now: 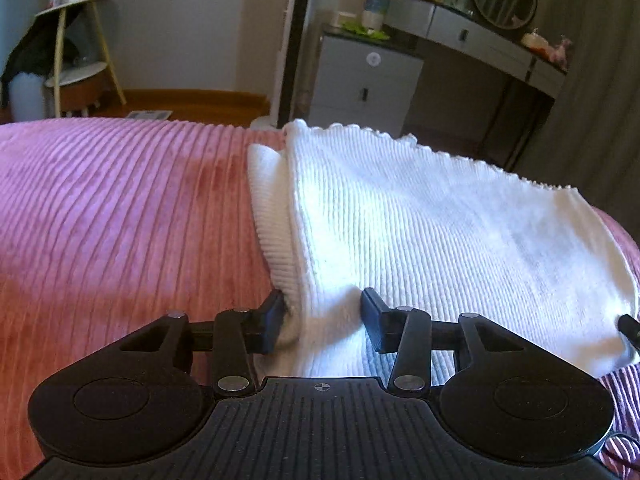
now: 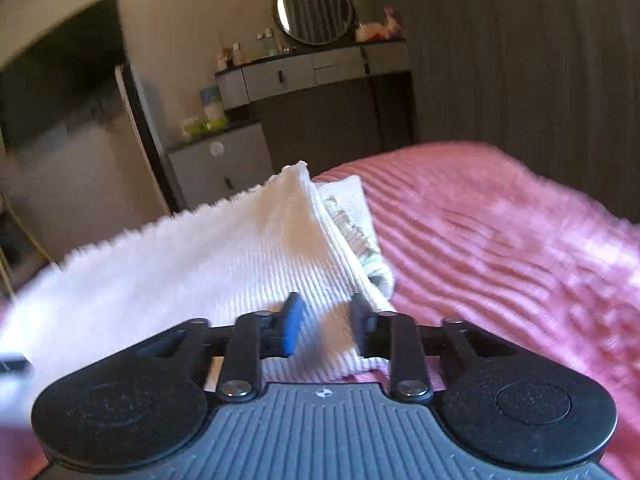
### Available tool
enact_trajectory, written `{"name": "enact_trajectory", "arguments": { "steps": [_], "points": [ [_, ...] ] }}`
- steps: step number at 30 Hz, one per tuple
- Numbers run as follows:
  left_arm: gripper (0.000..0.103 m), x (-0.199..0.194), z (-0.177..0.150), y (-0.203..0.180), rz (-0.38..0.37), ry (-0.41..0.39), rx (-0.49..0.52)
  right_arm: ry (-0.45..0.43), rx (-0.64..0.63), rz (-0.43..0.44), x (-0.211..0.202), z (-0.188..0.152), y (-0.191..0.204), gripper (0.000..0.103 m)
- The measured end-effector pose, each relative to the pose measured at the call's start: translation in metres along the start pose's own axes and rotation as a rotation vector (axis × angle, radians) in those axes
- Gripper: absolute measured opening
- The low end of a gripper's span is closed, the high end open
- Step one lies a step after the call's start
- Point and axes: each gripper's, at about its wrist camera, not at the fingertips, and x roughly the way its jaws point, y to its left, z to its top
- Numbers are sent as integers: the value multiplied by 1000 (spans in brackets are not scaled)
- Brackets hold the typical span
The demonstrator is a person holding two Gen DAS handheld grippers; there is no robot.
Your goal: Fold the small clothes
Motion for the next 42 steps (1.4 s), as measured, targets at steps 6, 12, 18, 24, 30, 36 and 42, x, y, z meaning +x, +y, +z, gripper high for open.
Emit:
{"name": "enact_trajectory", "arguments": {
  "steps": [6, 12, 18, 24, 30, 36, 42],
  "points": [
    [34, -4, -1, -8, 29, -10, 42, -63, -12, -40, -7, 3, -2, 3],
    [28, -6, 3, -6, 21, -4, 22, -85, -34, -108, -8, 5, -5, 2],
    [24, -14, 8, 10, -35, -8, -63, -104, 48, 40, -20, 8, -14, 5],
    [27, -14, 14, 39, -148, 15, -215, -63, 87, 55, -15, 8, -18, 5],
    [43, -8, 14, 55, -130, 17, -225, -59, 193, 153, -15, 8, -31, 5],
    [48, -4, 17, 71, -152, 4, -314, -55, 153, 193, -13, 6, -16, 7],
    [48, 1, 21, 76, -187, 12, -348, -32, 167, 158, -8, 5, -18, 11]
  ]
}}
